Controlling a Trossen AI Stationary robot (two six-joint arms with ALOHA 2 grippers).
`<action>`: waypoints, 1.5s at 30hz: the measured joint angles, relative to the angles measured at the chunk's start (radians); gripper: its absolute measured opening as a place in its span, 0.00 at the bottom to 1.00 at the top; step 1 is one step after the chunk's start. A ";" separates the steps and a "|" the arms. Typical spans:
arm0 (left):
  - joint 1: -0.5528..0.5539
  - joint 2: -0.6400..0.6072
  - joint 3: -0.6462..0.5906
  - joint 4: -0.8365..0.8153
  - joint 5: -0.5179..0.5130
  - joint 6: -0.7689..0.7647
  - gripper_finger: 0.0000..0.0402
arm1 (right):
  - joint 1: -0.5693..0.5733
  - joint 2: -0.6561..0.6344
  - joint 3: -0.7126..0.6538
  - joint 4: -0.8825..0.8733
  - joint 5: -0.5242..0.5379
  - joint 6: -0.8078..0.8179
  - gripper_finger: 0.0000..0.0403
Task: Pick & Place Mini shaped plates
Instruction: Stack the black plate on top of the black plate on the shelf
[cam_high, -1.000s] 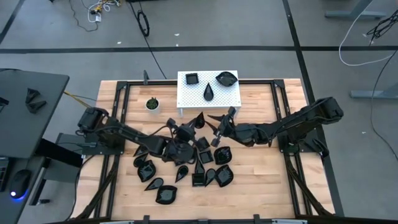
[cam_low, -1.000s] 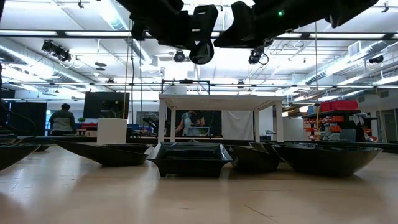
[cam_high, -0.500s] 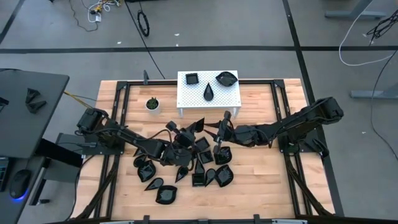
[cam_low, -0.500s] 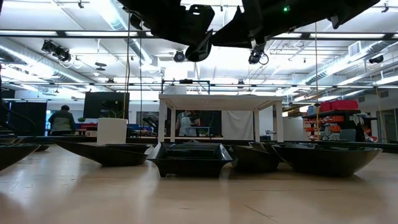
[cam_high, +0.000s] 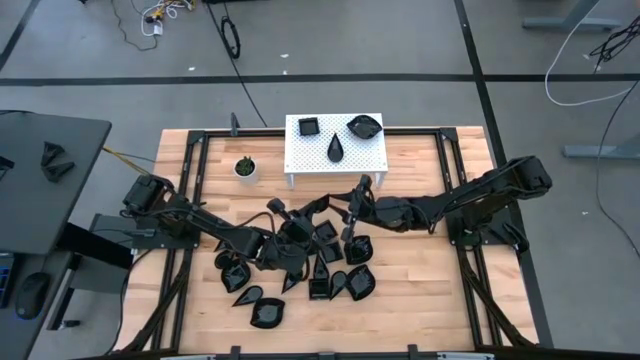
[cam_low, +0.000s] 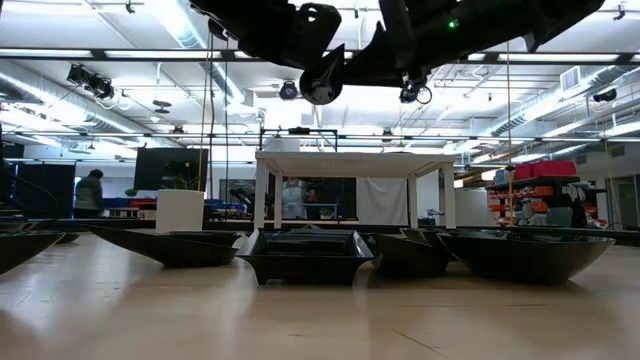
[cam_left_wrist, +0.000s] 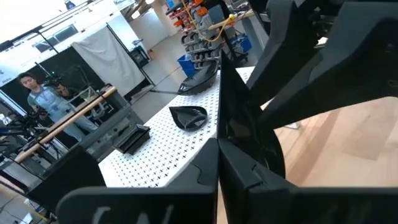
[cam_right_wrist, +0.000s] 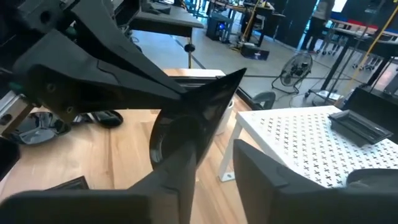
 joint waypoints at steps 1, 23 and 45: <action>0.000 0.000 0.000 0.000 0.002 -0.002 0.02 | 0.000 0.000 0.000 0.000 0.000 0.000 0.24; 0.009 -0.029 0.002 0.020 0.041 0.079 0.44 | -0.111 -0.115 0.047 -0.276 0.017 0.071 0.01; -0.071 -0.023 0.000 -0.134 -0.098 -0.139 0.45 | -0.603 0.093 0.535 -0.939 -0.508 0.235 0.00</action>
